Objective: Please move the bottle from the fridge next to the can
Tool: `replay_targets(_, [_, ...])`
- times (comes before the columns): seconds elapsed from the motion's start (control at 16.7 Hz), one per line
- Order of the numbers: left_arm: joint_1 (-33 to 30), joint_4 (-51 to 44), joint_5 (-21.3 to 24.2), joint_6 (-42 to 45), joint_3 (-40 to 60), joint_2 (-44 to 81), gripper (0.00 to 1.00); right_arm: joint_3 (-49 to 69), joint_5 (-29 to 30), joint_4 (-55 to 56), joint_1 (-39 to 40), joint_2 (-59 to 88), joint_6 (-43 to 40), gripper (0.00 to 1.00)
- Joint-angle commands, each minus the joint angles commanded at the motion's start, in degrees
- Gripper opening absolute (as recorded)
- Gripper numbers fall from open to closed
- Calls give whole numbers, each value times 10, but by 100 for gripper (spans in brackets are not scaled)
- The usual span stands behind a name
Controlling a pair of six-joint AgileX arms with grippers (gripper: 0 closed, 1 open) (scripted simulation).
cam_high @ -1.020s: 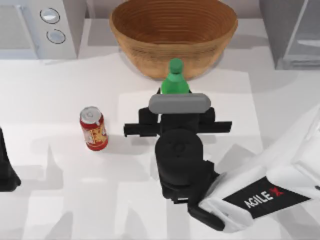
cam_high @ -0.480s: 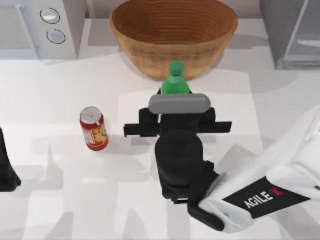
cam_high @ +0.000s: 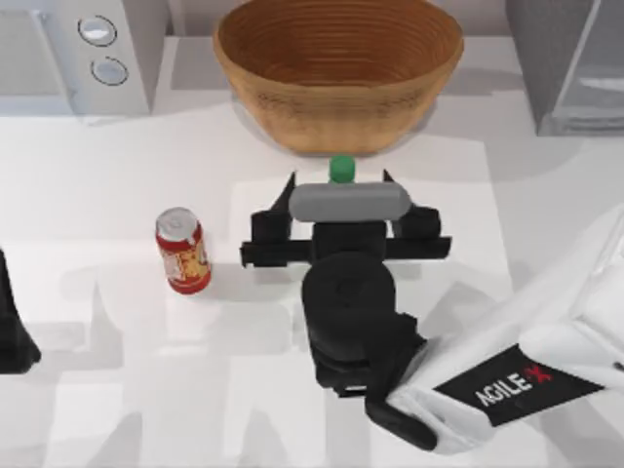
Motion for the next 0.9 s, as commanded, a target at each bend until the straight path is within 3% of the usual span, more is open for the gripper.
replay_targets(0.9, [0,0,0,0,0,0,100,-41,40,12,40,-22,8,100])
